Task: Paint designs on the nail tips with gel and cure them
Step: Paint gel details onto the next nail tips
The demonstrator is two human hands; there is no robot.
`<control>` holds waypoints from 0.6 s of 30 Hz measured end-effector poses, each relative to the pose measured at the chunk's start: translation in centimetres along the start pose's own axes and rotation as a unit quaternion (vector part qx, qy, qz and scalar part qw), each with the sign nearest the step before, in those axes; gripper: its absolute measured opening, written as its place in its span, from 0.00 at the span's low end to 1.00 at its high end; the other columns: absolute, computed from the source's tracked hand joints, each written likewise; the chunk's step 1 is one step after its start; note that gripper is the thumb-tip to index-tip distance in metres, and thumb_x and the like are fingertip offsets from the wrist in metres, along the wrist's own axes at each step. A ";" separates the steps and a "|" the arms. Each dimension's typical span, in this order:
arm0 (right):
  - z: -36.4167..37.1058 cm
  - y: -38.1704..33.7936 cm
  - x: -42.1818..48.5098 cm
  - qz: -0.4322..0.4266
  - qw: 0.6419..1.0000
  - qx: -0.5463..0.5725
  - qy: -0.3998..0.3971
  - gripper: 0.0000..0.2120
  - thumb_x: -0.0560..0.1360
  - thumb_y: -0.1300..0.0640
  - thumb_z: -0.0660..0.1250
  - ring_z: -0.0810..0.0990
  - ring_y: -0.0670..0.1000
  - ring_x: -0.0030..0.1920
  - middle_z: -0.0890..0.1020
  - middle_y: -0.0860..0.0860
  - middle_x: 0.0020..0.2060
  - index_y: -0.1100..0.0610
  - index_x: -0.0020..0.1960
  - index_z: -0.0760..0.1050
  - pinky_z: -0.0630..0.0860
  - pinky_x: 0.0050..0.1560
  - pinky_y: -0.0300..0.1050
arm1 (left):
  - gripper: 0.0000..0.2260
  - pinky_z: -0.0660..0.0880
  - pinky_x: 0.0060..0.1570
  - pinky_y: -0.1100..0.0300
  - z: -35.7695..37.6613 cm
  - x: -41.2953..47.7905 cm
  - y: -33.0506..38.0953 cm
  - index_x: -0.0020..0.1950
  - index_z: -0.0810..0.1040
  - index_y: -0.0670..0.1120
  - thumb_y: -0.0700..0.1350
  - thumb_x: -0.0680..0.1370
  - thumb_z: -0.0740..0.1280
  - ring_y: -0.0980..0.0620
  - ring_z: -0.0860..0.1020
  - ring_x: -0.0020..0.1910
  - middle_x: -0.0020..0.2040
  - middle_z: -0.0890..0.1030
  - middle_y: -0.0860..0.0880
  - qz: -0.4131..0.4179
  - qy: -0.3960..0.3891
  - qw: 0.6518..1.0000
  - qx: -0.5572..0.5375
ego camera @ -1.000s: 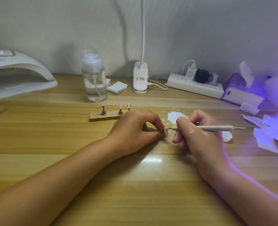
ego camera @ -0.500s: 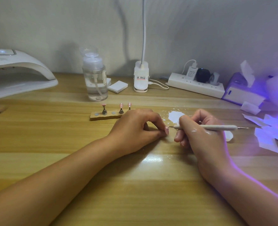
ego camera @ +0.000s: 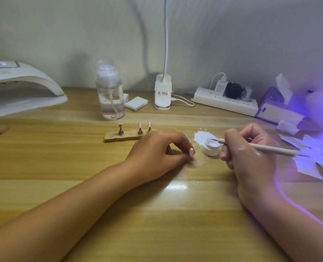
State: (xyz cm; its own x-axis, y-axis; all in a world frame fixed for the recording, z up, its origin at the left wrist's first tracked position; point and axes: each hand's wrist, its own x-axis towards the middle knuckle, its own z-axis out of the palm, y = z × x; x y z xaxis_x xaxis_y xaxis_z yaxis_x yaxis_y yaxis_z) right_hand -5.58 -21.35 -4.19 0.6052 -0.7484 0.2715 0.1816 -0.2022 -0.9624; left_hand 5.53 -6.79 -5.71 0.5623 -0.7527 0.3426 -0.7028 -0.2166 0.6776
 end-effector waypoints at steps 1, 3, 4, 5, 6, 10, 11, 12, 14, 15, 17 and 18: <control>-0.2 0.1 0.3 0.003 1.000 -0.014 0.009 0.09 0.63 0.55 0.65 0.66 0.46 0.20 0.73 0.51 0.18 0.49 0.26 0.67 0.62 0.21 0.35 | 0.04 0.74 0.39 0.57 0.0 0.0 0.0 0.44 0.82 0.58 0.48 0.74 0.73 0.60 0.74 0.32 0.46 0.83 0.62 0.000 -0.002 1.000 0.002; -0.6 0.5 0.8 0.015 0.999 -0.043 0.017 0.09 0.62 0.54 0.65 0.66 0.46 0.20 0.74 0.51 0.18 0.50 0.26 0.67 0.62 0.22 0.35 | 0.04 0.72 0.39 0.59 -0.1 -0.1 0.1 0.43 0.82 0.58 0.47 0.74 0.73 0.60 0.74 0.32 0.46 0.82 0.62 -0.001 -0.003 1.000 0.008; -0.7 0.7 1.0 0.021 0.998 -0.059 0.017 0.08 0.62 0.54 0.65 0.66 0.45 0.21 0.74 0.50 0.19 0.50 0.27 0.67 0.63 0.23 0.37 | 0.05 0.72 0.39 0.60 -0.1 -0.1 0.1 0.43 0.82 0.58 0.47 0.74 0.73 0.60 0.74 0.32 0.45 0.82 0.62 -0.002 -0.003 1.000 0.009; -0.8 1.0 1.1 0.027 0.997 -0.074 0.015 0.08 0.62 0.54 0.66 0.67 0.45 0.21 0.75 0.50 0.19 0.51 0.27 0.68 0.63 0.25 0.38 | 0.05 0.73 0.39 0.59 -0.1 -0.1 0.2 0.43 0.82 0.58 0.47 0.73 0.73 0.60 0.74 0.32 0.45 0.82 0.62 -0.004 -0.002 1.000 0.009; -0.8 1.2 1.2 0.031 0.996 -0.086 0.010 0.07 0.61 0.54 0.66 0.68 0.45 0.22 0.76 0.50 0.20 0.51 0.28 0.69 0.64 0.28 0.40 | 0.05 0.73 0.39 0.58 -0.1 -0.1 0.2 0.43 0.82 0.58 0.47 0.73 0.73 0.60 0.74 0.32 0.45 0.82 0.62 -0.006 -0.001 1.000 0.009; -0.8 1.7 1.3 0.031 0.994 -0.109 -0.008 0.04 0.61 0.53 0.67 0.69 0.49 0.26 0.79 0.51 0.23 0.50 0.31 0.72 0.65 0.33 0.46 | 0.06 0.74 0.39 0.58 0.0 -0.1 0.2 0.43 0.81 0.59 0.48 0.73 0.73 0.61 0.75 0.33 0.45 0.82 0.63 -0.005 0.004 1.000 0.017; -0.7 1.8 1.3 0.030 0.994 -0.109 -0.010 0.04 0.61 0.53 0.68 0.70 0.49 0.26 0.80 0.51 0.24 0.49 0.31 0.72 0.66 0.33 0.47 | 0.06 0.74 0.39 0.58 0.0 -0.1 0.2 0.43 0.81 0.60 0.48 0.73 0.73 0.61 0.75 0.33 0.45 0.82 0.63 -0.004 0.005 1.000 0.021; -0.8 1.8 1.4 0.029 0.993 -0.112 -0.013 0.05 0.62 0.53 0.68 0.70 0.48 0.26 0.80 0.52 0.24 0.49 0.31 0.72 0.66 0.34 0.48 | 0.05 0.73 0.39 0.58 0.0 -0.1 0.2 0.43 0.81 0.60 0.49 0.73 0.73 0.62 0.75 0.33 0.45 0.81 0.63 -0.002 0.006 1.000 0.025; -0.7 1.9 1.5 0.024 0.992 -0.124 -0.019 0.06 0.64 0.53 0.69 0.71 0.47 0.26 0.80 0.51 0.24 0.49 0.32 0.72 0.67 0.35 0.48 | 0.05 0.73 0.39 0.58 0.0 -0.2 0.3 0.42 0.80 0.61 0.49 0.73 0.73 0.63 0.74 0.34 0.45 0.81 0.62 0.000 0.010 0.999 0.031; -0.7 1.9 1.5 0.021 0.991 -0.130 -0.020 0.07 0.65 0.53 0.70 0.71 0.46 0.27 0.80 0.51 0.24 0.50 0.33 0.72 0.68 0.36 0.47 | 0.05 0.72 0.39 0.58 0.0 -0.1 0.3 0.42 0.80 0.61 0.50 0.73 0.73 0.64 0.74 0.34 0.45 0.81 0.62 0.000 0.012 0.999 0.034; -0.7 2.1 1.6 0.014 0.990 -0.141 -0.017 0.10 0.67 0.53 0.72 0.72 0.44 0.26 0.80 0.50 0.24 0.52 0.33 0.71 0.68 0.36 0.46 | 0.05 0.72 0.39 0.59 0.1 -0.1 0.4 0.41 0.80 0.62 0.51 0.73 0.73 0.66 0.74 0.34 0.44 0.81 0.63 0.001 0.016 0.999 0.040; -0.7 2.1 1.7 0.011 0.989 -0.145 -0.014 0.12 0.69 0.54 0.72 0.71 0.43 0.26 0.80 0.50 0.24 0.53 0.33 0.70 0.68 0.36 0.46 | 0.06 0.71 0.39 0.59 0.1 -0.1 0.4 0.41 0.80 0.63 0.51 0.73 0.73 0.66 0.73 0.34 0.44 0.80 0.63 0.002 0.017 0.999 0.042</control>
State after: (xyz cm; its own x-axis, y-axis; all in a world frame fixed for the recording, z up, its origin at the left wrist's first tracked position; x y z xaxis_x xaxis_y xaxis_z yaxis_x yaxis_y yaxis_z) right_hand -4.71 -23.52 -5.80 0.6292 -0.7369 0.2473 -0.0593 -0.3628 -0.9300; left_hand 5.13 -6.84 -5.50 0.5734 -0.7324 0.3672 -0.7381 -0.2672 0.6196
